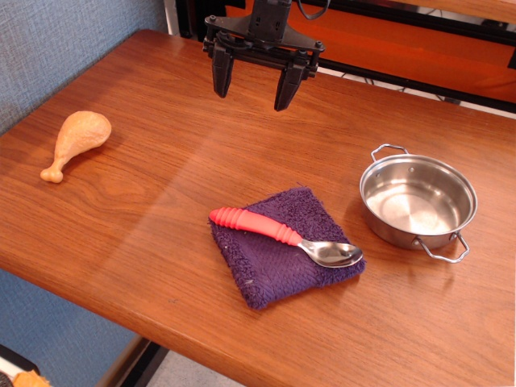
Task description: Move the spoon vertically to the right of the chicken.
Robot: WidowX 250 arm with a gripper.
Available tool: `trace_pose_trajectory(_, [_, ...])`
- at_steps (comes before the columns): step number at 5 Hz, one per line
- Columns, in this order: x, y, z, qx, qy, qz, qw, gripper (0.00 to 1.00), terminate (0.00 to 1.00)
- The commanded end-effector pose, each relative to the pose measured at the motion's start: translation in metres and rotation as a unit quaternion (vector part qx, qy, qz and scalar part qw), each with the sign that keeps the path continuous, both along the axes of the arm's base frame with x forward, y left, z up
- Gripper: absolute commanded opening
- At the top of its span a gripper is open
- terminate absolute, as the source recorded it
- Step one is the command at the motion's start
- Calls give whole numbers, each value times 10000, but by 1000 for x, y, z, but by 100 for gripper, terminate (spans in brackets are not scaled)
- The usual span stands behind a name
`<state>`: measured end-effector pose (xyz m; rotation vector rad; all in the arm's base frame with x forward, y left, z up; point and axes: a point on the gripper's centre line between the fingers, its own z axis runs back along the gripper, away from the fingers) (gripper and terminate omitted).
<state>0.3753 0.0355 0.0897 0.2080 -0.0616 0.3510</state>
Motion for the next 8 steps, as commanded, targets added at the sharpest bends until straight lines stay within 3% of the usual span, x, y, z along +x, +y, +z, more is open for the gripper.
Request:
trace_pose_trajectory(1, [0,0,0,0,0,0,10000,100,0])
trace_pose_trajectory(2, [-15,-1,0,-166,63,-1246,9920,100,0])
trace_pose_trajectory(3, [-36,-2,6,-505,-29,-2479,9675,100,0])
trace_pose_trajectory(4, [-63,-1,15,-710,-121,-3671,9274,100,0])
trace_pose_trajectory(5, [-84,-6,12,-787,-50,-4797,8739,100,0])
trace_pose_trajectory(6, [-88,-21,4,-502,294,-5844,8093,100,0])
trace_pose_trajectory(7, [-87,-30,-4,-393,442,-6803,7305,100,0])
trace_pose_trajectory(8, [-83,-37,-7,-152,418,-7469,6634,100,0])
